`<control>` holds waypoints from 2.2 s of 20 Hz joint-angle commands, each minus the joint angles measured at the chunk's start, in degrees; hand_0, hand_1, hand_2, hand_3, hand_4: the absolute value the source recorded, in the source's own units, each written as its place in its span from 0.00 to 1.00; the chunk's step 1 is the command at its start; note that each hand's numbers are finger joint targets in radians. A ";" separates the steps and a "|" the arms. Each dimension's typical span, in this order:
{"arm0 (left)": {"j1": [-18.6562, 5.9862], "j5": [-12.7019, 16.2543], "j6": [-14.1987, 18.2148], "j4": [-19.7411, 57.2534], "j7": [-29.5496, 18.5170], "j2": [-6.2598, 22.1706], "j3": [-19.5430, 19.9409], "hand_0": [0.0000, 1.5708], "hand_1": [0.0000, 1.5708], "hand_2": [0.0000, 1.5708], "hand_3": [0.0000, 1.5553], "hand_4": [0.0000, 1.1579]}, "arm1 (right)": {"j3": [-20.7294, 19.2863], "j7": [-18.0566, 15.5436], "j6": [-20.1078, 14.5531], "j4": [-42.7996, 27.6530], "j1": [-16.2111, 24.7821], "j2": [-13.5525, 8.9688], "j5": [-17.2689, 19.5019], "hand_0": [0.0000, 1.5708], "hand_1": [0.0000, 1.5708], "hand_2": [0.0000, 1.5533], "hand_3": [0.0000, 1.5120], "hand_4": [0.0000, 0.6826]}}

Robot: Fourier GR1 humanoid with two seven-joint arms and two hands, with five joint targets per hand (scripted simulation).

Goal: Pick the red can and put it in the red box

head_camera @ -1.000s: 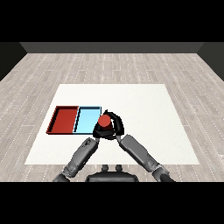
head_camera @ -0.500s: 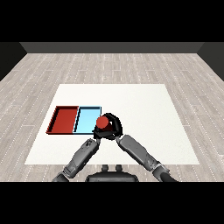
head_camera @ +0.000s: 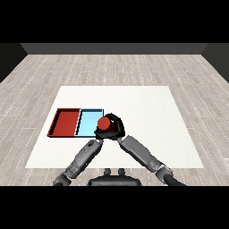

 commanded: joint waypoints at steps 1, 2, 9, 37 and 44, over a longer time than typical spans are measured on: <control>-1.32 2.42 4.77 0.82 -0.57 -1.19 -1.12 1.00 1.00 0.97 0.91 0.78 | 0.06 1.66 -0.85 -3.32 1.35 0.91 0.06 0.92 0.92 0.93 0.91 0.91; 1.72 -1.08 1.68 -2.94 0.22 0.57 1.96 1.00 1.00 0.97 0.92 0.83 | 1.13 -0.31 -0.77 -4.44 2.24 0.91 -2.42 0.93 0.93 0.93 0.91 0.87; 0.71 -3.14 3.52 -2.18 1.10 -1.22 2.01 1.00 1.00 0.97 0.94 0.97 | -1.38 2.87 2.57 -2.30 2.99 0.94 5.48 0.00 0.00 0.00 0.00 0.00; 3.30 -10.18 2.69 -5.15 5.57 15.29 11.22 1.00 1.00 1.00 0.94 0.97 | -19.93 1.11 11.66 -27.20 29.61 -12.38 6.33 0.00 0.00 0.00 0.00 0.00; 1.40 -10.24 -0.55 0.94 9.93 22.48 17.57 1.00 1.00 0.99 0.94 0.94 | -28.30 -1.10 17.74 -23.50 33.06 -17.77 3.38 0.00 0.00 0.00 0.00 0.00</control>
